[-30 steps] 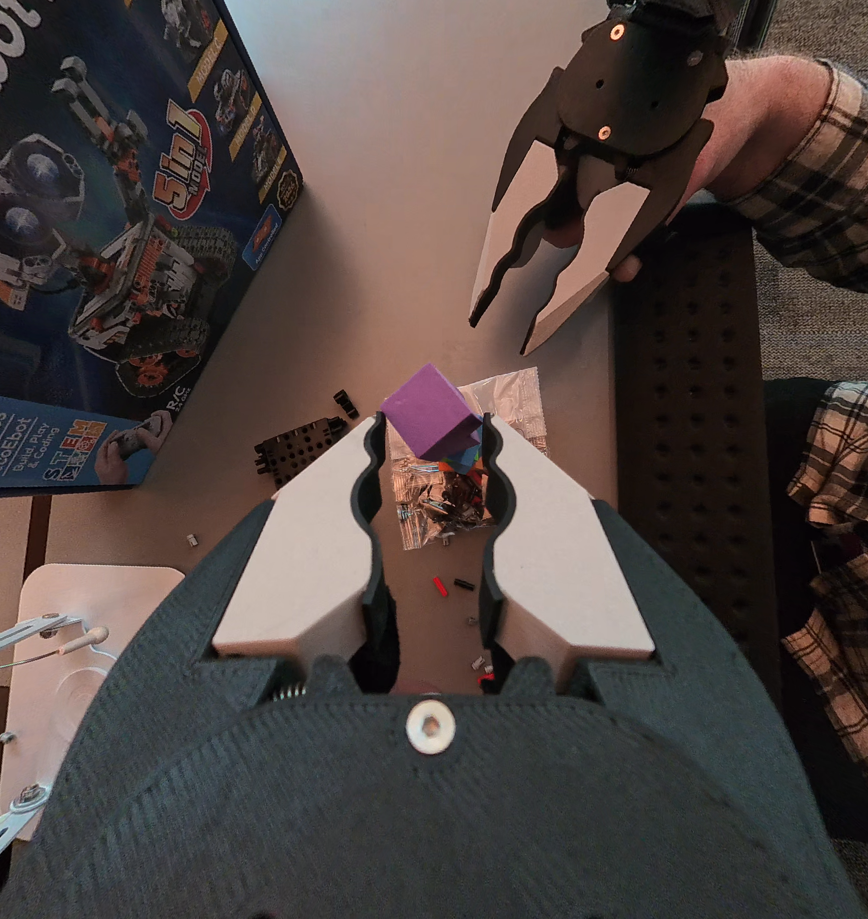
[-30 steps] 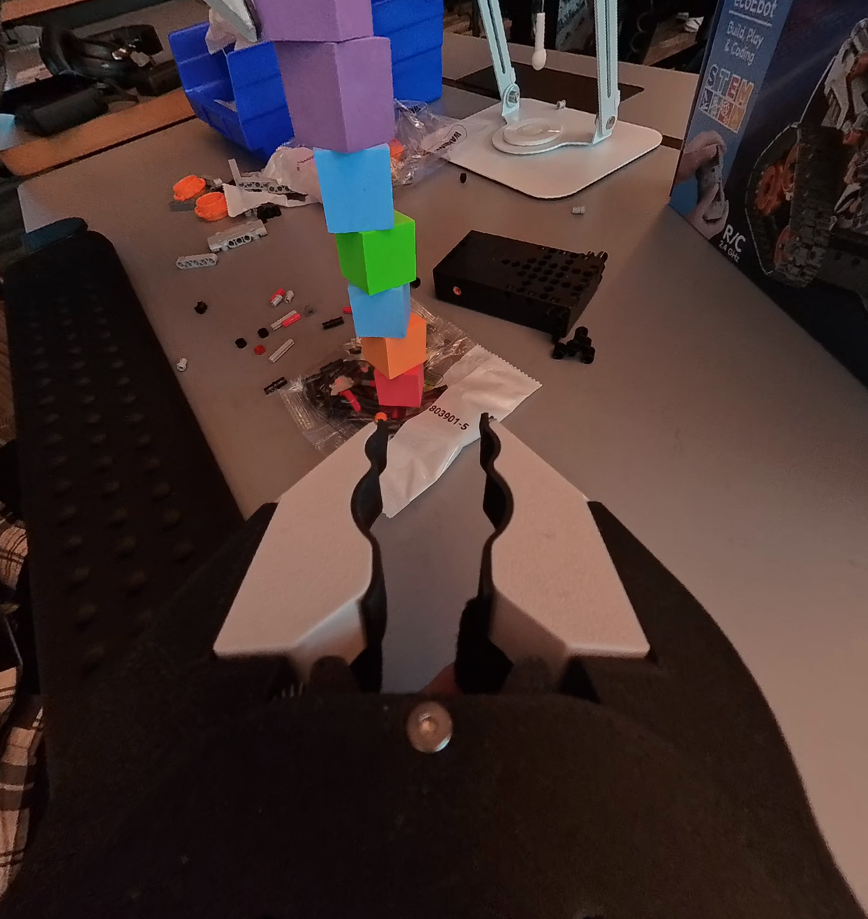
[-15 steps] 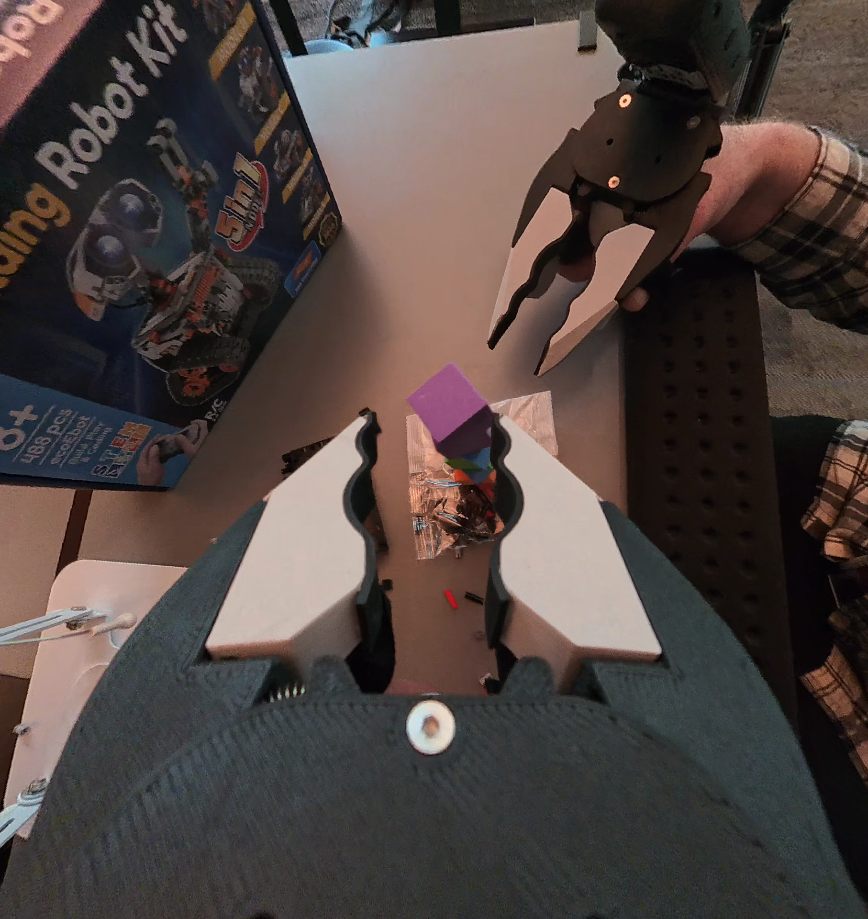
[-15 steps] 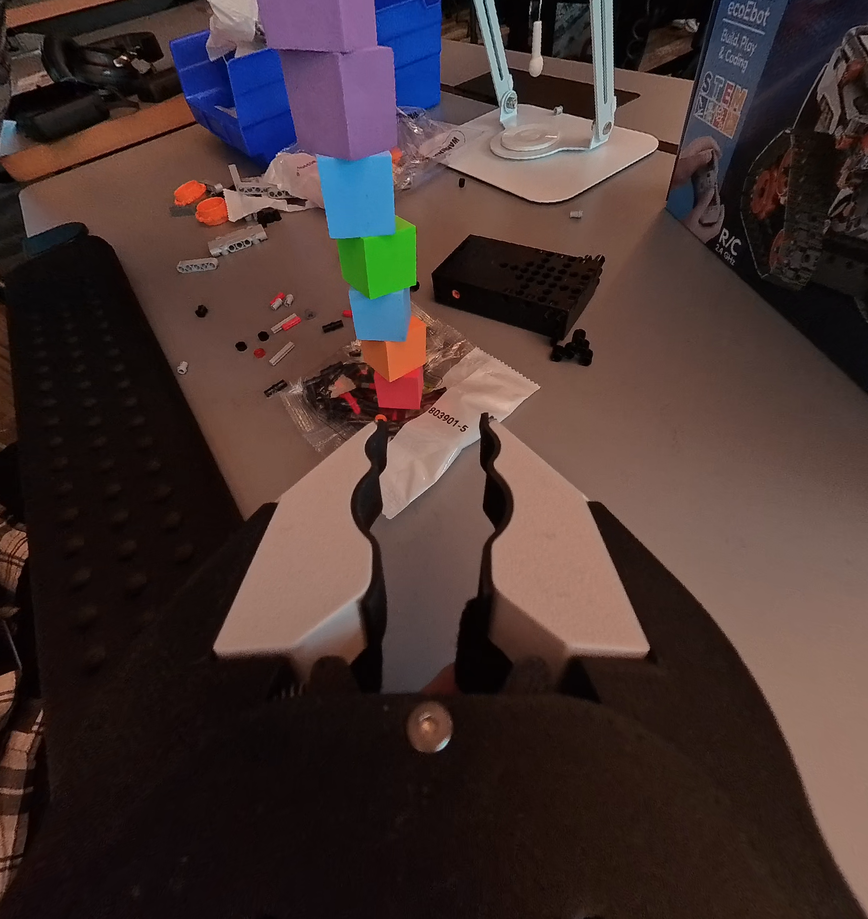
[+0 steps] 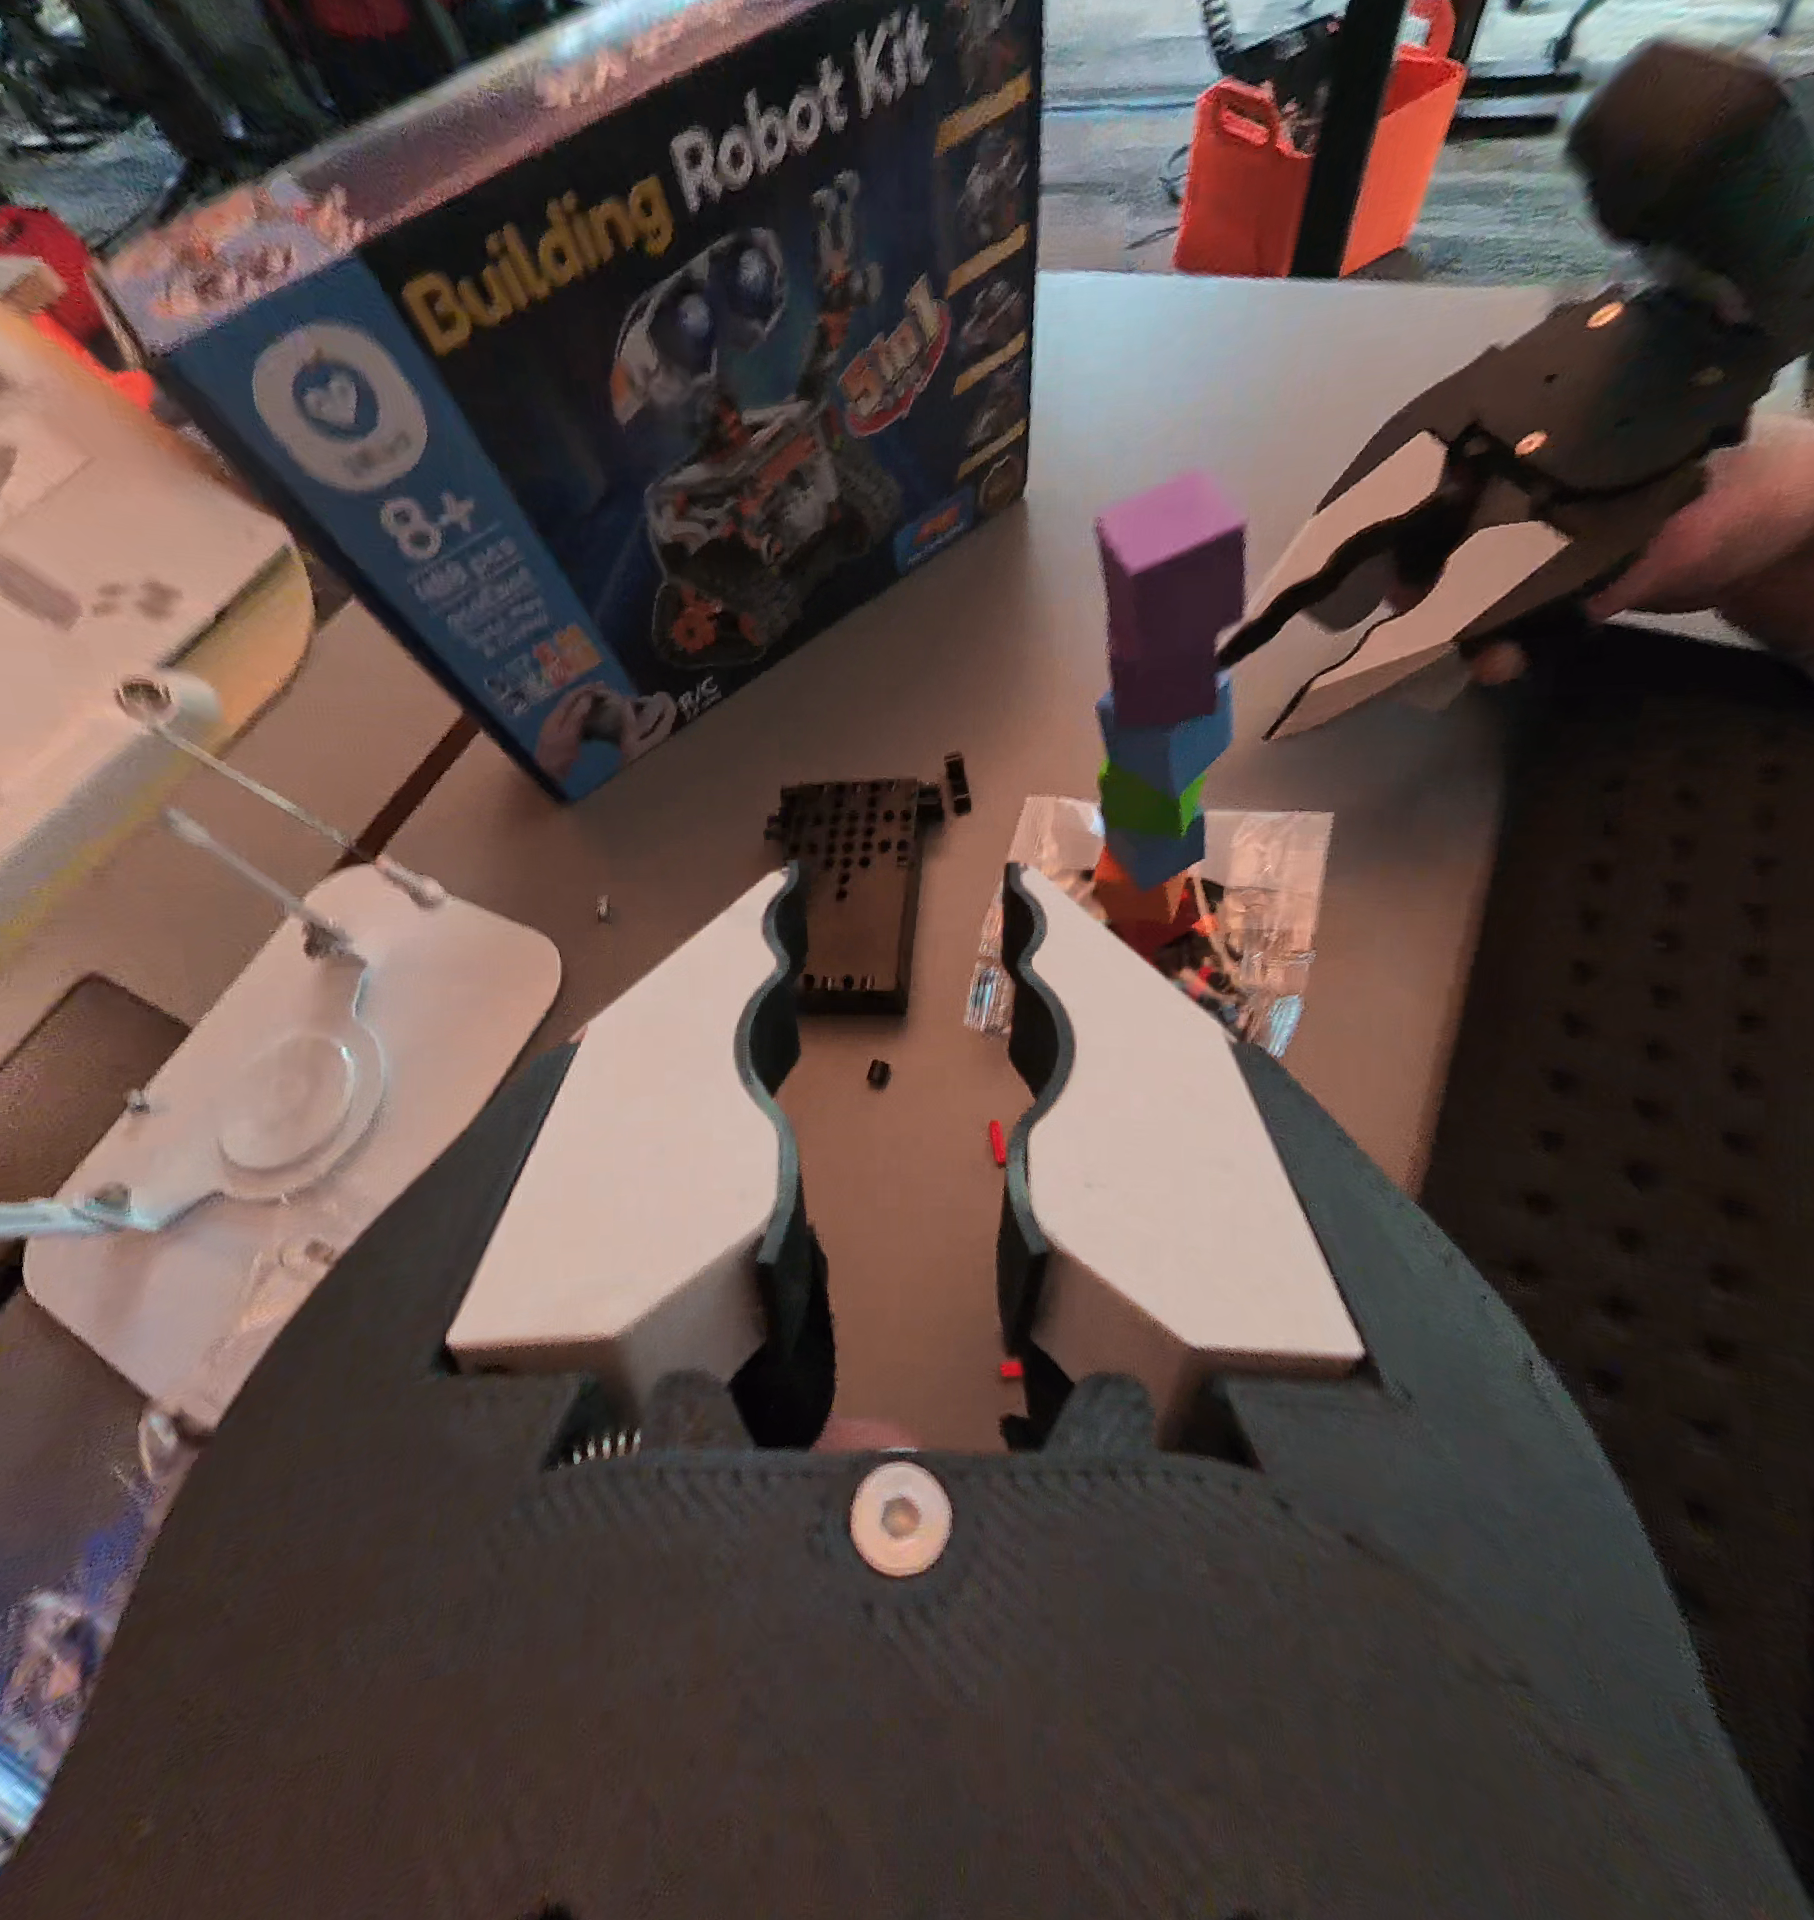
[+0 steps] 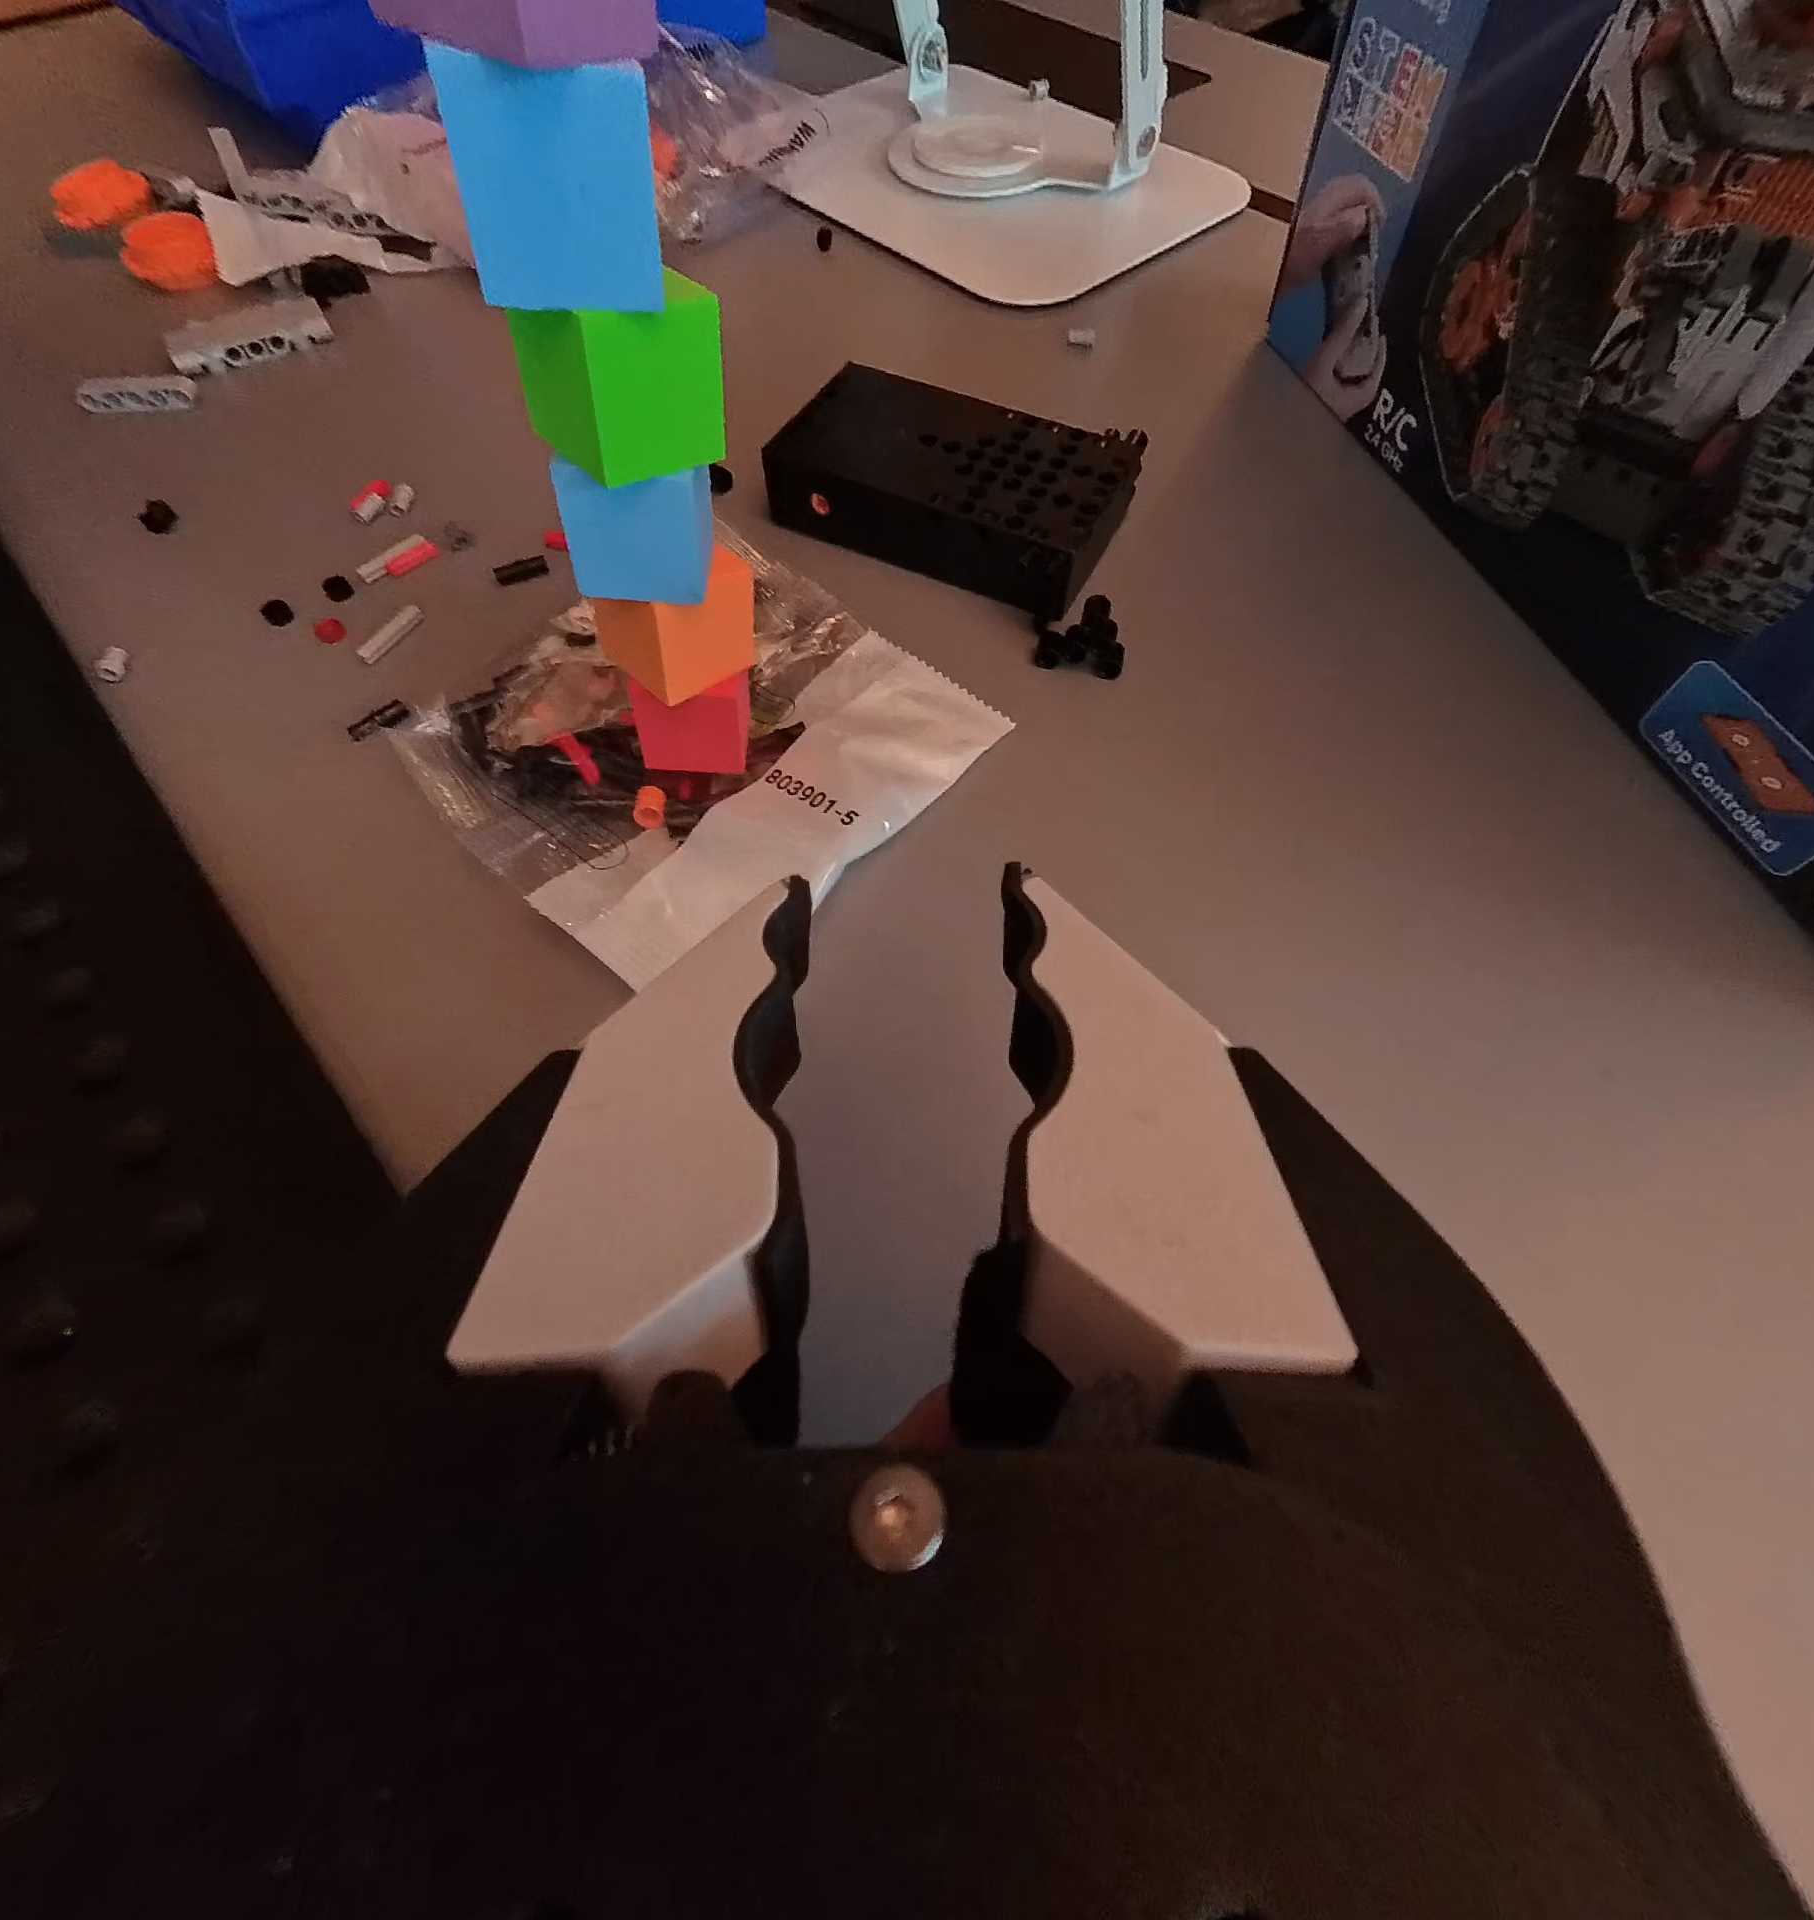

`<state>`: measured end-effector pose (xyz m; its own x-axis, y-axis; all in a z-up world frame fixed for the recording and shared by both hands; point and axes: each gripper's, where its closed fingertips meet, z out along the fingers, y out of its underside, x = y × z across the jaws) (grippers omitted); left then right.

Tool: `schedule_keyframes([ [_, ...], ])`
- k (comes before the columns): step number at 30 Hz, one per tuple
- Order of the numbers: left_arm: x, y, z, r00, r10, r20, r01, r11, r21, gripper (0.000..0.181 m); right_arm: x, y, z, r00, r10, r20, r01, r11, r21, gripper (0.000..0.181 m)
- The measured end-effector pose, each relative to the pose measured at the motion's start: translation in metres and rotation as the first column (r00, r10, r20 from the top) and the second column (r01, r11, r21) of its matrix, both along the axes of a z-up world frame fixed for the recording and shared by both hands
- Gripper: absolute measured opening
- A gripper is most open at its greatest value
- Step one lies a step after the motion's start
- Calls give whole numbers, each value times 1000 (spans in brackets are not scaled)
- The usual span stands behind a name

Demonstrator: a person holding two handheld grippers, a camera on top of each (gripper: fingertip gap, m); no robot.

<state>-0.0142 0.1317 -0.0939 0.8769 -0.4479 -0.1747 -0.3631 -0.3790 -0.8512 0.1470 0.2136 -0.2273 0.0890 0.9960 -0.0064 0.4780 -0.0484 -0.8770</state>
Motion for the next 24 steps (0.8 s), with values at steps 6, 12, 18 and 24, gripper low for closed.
schedule_keyframes([
  [6, -29, 0, -82, 985, 143, -91, -148, 988, -52, 33, 2, 8, -19, 995, -39, 96, 30, 995, 90, 37],
  [12, -34, 6, -120, 985, 170, -38, -173, 979, -111, 30, 0, 13, -19, 993, -63, 98, 50, 990, 129, 37],
  [18, -14, 5, -121, 995, 98, -1, -97, 989, -115, 30, 1, 16, -19, 992, -79, 96, 66, 989, 131, 37],
  [24, 27, -12, -134, 993, -114, -35, 106, 978, -182, 30, 1, 18, -19, 992, -83, 98, 71, 990, 121, 37],
])
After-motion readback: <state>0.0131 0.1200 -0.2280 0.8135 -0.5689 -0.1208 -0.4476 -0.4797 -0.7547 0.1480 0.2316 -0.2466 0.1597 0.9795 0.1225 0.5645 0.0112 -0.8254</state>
